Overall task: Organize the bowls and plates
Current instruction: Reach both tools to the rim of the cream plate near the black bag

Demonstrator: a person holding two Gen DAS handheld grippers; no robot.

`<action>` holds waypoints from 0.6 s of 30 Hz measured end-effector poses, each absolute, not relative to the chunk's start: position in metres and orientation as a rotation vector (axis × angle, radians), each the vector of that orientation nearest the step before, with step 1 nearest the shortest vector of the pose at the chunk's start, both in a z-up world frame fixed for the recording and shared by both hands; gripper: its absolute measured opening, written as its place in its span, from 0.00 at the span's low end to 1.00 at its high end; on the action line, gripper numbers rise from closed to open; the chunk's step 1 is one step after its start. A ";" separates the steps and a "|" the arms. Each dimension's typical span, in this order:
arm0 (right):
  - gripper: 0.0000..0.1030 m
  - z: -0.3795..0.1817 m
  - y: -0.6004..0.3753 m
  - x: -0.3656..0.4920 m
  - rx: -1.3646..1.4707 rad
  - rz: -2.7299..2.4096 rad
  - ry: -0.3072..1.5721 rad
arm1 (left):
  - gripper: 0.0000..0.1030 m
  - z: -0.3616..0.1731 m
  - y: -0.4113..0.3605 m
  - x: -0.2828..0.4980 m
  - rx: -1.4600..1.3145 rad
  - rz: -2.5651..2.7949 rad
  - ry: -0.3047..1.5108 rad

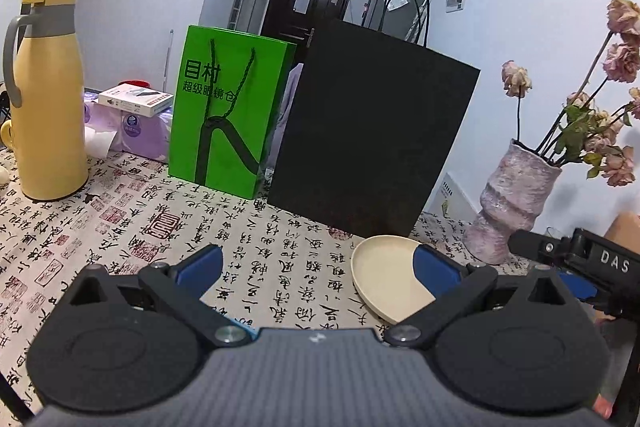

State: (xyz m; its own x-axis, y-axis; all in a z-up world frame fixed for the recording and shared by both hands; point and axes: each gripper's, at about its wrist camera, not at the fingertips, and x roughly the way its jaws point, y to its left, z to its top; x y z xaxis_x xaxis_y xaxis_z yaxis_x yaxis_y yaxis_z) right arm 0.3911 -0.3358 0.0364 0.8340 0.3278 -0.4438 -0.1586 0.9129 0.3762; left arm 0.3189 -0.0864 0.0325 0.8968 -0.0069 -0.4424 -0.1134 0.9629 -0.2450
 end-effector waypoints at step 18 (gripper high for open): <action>1.00 0.005 -0.366 0.426 0.364 0.219 0.545 | 1.00 0.012 -0.115 0.359 -0.255 0.165 0.499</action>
